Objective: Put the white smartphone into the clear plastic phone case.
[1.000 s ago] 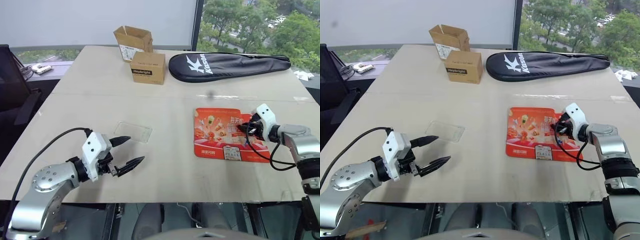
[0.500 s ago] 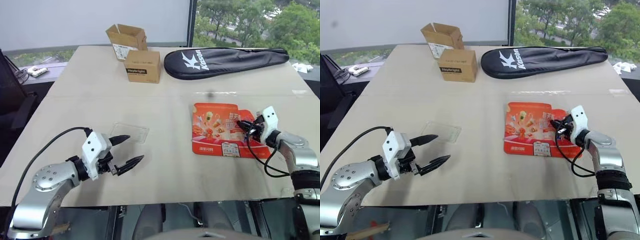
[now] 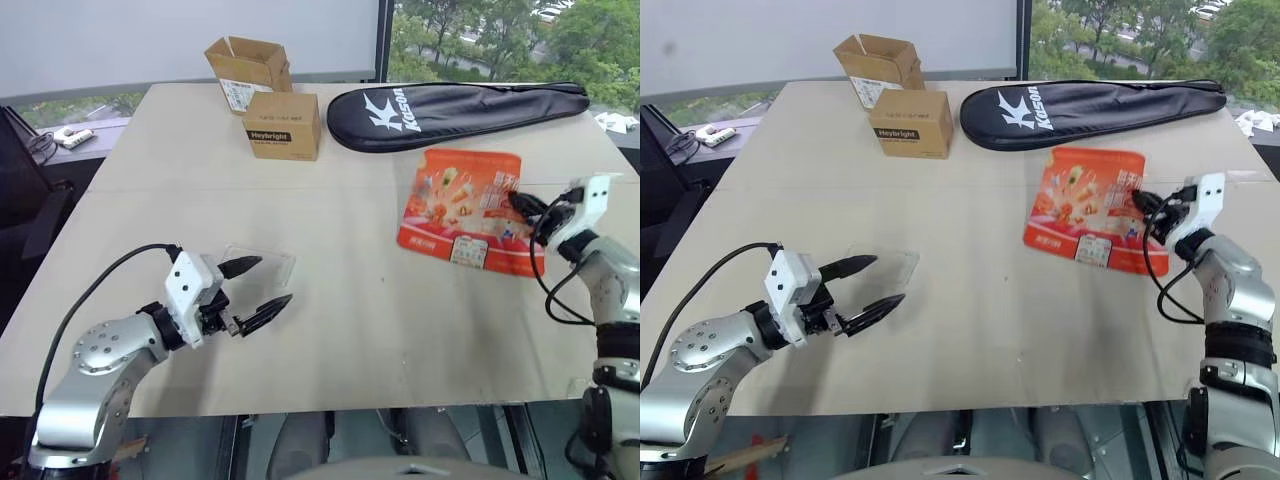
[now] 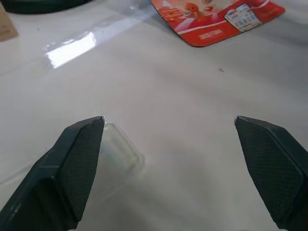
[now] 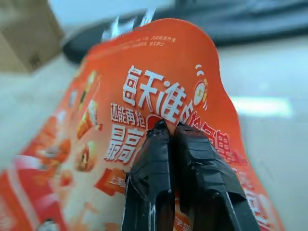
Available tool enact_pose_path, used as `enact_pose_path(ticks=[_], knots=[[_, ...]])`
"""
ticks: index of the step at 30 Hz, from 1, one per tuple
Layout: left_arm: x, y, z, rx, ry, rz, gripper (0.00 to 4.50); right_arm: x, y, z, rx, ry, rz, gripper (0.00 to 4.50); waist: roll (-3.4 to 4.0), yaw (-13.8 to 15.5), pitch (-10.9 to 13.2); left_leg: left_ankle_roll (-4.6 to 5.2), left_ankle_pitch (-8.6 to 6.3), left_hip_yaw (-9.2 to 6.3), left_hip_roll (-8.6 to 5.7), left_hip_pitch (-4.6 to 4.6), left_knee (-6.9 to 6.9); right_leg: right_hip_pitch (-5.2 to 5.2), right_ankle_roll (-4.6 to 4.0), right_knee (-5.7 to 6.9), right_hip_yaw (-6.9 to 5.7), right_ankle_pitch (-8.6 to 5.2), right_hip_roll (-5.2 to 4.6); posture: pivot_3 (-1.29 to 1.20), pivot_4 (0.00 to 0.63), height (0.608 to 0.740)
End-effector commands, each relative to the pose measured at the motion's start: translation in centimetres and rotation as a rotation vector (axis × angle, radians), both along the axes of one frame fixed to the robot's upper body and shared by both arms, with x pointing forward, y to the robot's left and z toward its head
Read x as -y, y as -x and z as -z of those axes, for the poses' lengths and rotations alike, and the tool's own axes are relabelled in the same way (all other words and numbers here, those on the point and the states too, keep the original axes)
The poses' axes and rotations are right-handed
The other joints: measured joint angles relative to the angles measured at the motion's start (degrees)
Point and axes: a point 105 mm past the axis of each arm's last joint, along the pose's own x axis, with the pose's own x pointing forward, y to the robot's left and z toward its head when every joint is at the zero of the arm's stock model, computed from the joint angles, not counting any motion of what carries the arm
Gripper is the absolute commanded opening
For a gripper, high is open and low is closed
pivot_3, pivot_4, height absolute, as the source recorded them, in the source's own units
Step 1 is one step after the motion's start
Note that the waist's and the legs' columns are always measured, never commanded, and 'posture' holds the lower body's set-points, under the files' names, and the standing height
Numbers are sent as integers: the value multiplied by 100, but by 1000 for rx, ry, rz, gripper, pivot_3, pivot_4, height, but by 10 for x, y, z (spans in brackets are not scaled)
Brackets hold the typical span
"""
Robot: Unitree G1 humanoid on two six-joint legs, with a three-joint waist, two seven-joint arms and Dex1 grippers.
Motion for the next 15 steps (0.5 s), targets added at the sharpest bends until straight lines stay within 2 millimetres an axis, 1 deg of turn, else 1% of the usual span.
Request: enact_pose_path(ticks=[1,4,7,10,13,15], knots=[[11,1,-16,63,15,28,4500,28,-7,-46,136,-25,103,41,1,1,3,0,0,0,-1,0,0,0,0,0,0,0,0,0,150,740],[16,-2,-24,88,27,35,4500,51,-19,-73,193,-56,196,41,5,-1,12,0,0,0,-4,0,1,1,0,0,1,0,1,0,150,740],[19,-3,-29,106,32,37,4500,68,-28,-89,212,-66,283,41,8,-8,19,0,0,0,-5,0,-2,1,-1,-1,2,1,1,0,150,740],[21,-5,-33,120,39,38,4500,83,-33,-98,213,-67,370,41,5,-3,22,0,0,-3,-5,-2,-7,1,-1,-3,0,0,2,0,150,740],[25,-7,-35,130,42,43,4500,99,-34,-96,161,14,494,41,7,-9,28,0,0,0,-5,-3,-10,1,-1,-6,2,0,2,0,150,740],[26,-8,-35,135,44,44,4500,107,-33,-93,122,125,552,765,6,-8,34,0,0,1,-5,-5,-11,0,-1,-9,2,0,1,0,150,740]])
